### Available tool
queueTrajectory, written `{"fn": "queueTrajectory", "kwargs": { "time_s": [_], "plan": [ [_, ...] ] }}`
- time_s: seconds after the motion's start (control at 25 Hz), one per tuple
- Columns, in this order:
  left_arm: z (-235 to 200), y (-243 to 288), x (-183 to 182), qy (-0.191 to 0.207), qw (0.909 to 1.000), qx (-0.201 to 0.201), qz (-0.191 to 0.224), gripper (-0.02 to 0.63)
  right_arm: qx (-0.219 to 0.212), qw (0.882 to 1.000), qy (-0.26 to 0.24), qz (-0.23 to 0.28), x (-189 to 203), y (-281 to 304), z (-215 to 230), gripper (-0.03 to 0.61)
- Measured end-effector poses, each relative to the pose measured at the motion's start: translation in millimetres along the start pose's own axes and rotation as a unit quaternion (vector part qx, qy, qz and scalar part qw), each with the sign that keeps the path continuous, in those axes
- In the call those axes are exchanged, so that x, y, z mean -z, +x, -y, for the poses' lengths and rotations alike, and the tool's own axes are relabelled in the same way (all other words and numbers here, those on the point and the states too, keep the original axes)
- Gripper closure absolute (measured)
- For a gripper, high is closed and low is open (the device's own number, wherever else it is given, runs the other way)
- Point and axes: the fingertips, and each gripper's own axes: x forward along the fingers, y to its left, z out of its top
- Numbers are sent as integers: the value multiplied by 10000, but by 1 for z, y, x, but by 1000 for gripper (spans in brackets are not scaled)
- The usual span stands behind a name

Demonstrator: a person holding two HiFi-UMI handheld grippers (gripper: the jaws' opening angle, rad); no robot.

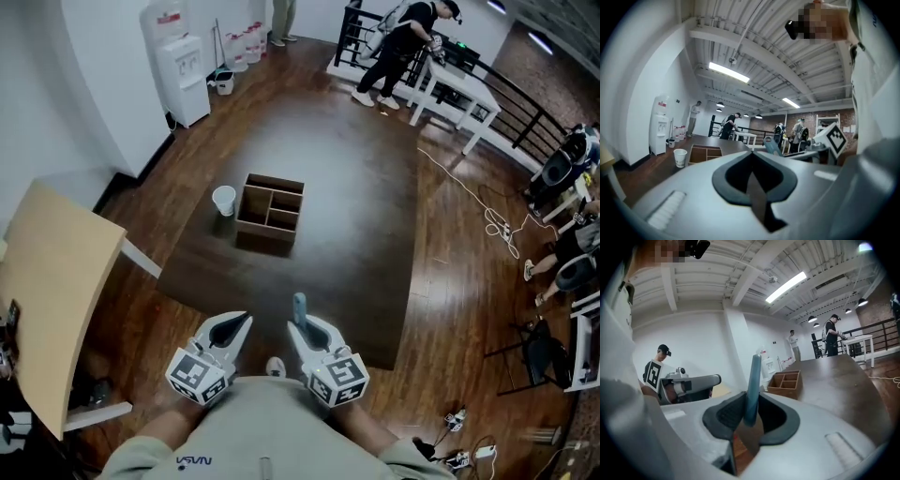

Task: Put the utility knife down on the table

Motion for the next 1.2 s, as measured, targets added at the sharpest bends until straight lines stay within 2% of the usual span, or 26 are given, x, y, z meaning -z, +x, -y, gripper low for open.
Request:
{"fn": "queueTrajectory", "kwargs": {
  "time_s": [0.2,0.32,0.56,0.84,1.08,1.2],
  "plan": [
    [-10,54,15,-69,9992,259,-282,612,499,9981,38,-372,21,19,66,494],
    [-13,79,31,-182,9978,386,-497,612,754,9941,-96,-768,42,34,101,494],
    [-17,108,66,-377,9923,565,-1039,612,1149,9761,-351,-1809,99,63,159,494],
    [-19,124,90,-572,9868,633,-1375,612,1205,9560,-396,-2646,133,78,177,492],
    [-21,120,99,-682,9860,603,-1394,612,1169,9356,-725,-3251,153,85,184,491],
    [-24,116,99,-735,9866,541,-1355,612,1136,9296,-810,-3410,158,86,185,489]
  ]
}}
